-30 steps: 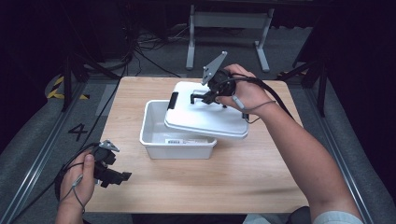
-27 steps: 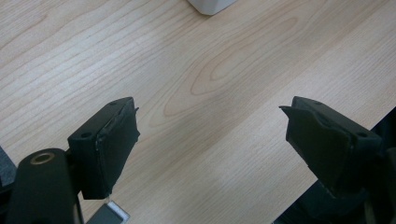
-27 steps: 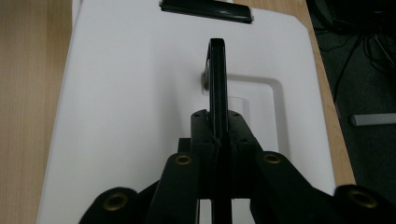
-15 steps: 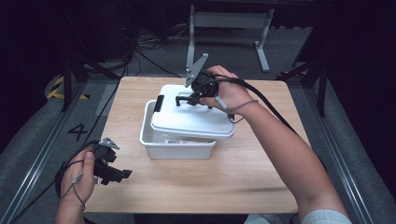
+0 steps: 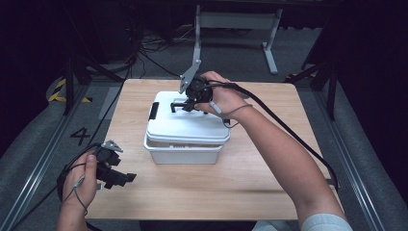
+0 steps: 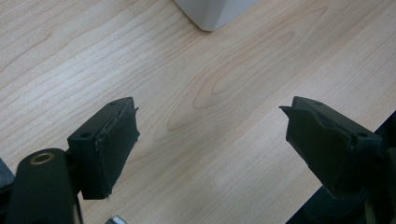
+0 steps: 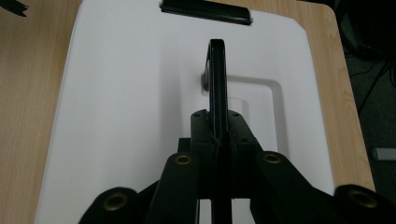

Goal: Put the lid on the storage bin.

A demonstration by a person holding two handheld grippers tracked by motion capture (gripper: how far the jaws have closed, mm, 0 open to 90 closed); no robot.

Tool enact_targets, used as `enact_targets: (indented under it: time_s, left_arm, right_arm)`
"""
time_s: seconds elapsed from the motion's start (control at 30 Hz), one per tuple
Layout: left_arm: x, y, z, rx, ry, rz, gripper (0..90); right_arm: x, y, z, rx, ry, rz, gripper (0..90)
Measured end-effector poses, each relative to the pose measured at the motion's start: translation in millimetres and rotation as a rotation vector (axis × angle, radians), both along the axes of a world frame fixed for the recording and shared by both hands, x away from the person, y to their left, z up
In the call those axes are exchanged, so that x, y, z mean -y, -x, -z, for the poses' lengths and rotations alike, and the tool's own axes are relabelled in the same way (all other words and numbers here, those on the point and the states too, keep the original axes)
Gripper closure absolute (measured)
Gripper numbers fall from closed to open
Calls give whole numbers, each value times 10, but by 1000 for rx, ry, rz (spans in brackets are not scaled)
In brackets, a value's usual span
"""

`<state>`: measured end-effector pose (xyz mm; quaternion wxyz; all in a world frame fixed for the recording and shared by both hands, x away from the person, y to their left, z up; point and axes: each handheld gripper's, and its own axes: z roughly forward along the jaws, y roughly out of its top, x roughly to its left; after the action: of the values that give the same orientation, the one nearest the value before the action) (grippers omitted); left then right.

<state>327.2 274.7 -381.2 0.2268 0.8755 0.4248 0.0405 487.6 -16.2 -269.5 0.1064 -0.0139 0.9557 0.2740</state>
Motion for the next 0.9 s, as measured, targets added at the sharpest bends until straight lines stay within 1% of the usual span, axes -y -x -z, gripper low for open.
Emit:
enact_targets:
  time_s: [0.1, 0.13, 0.2, 0.27, 0.3, 0.37, 0.47, 0.5, 0.8, 0.87, 0.9]
  left_arm:
    - [-5, -5, -7, 6, -1, 1, 171]
    - [-2, 1, -8, -1, 5, -4, 171]
    - [2, 1, -9, -1, 4, -4, 170]
    - [-3, -10, -10, 9, -3, 7, 170]
    - [0, -7, -9, 4, 2, 4, 170]
    - [1, -1, -13, 1, 4, 0, 170]
    - [-5, 1, -19, 7, 6, 0, 170]
    - [-15, 2, -26, 12, 0, 7, 170]
    - [-15, 13, -21, 7, 4, 0, 170]
    - [-19, 17, -20, 5, 6, -3, 170]
    - [-23, 15, -22, 11, 2, 1, 170]
  right_arm:
    - [-32, -5, 45, -3, 3, -11, 846]
    - [-42, -6, 61, -5, 3, -12, 846]
    - [-61, -10, 89, -8, 3, -19, 846]
    - [-79, -9, 115, -8, 5, -22, 846]
    - [-88, -11, 129, -4, 4, -36, 845]
    - [-97, -10, 146, -12, -1, -43, 845]
    - [-122, -9, 176, -14, 4, -53, 845]
    - [-128, -9, 185, -16, 6, -54, 845]
    - [-140, -2, 202, -21, -1, -59, 846]
    - [-139, -4, 207, -25, 0, -69, 847]
    - [-137, 4, 217, -32, 2, -72, 847]
